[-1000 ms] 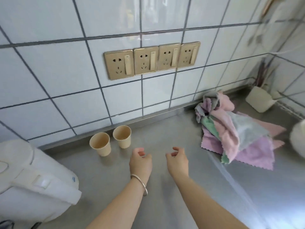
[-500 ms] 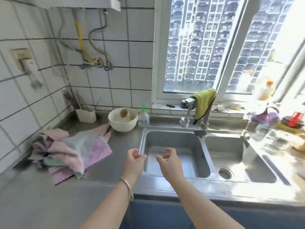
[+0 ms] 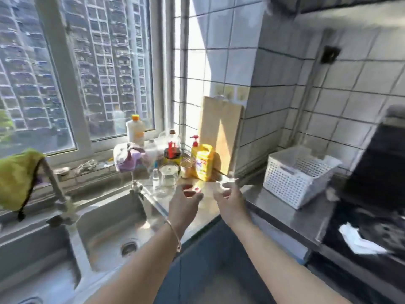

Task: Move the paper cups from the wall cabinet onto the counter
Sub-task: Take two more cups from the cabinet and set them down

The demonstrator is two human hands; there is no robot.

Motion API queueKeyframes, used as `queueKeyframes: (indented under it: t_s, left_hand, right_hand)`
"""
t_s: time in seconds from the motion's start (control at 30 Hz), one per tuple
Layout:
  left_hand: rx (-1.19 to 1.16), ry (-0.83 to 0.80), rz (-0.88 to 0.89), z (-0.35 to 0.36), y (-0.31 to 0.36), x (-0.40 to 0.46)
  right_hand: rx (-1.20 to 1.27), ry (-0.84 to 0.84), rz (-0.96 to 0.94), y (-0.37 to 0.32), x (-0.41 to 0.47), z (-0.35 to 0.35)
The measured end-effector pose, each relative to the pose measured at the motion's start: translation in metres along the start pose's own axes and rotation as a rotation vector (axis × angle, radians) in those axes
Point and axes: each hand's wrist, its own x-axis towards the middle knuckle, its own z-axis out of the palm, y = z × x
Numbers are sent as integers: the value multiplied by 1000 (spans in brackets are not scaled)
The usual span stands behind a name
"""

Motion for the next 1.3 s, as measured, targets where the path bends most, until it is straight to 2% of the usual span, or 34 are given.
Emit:
queueKeyframes:
  t_s: [0.2,0.4,0.83,1.13,1.3]
  left_hand:
    - [-5,-232,113,132,64,46]
    - [10,-397,318,221,138,120]
    - [-159,-663,509,393,327,240]
    - [-215,-569,710,465,451,290]
    - [-239,-452,896,481,516,315]
  right_hand:
    - [-63,292,53,19,68,-115]
    - [-121,537,61,7,152,-186]
    - [-264,845,-79,-65,317,-374]
    - [-261,914,-238,-116,412,-478]
    - [-282,1050,-339,-155,447,-515]
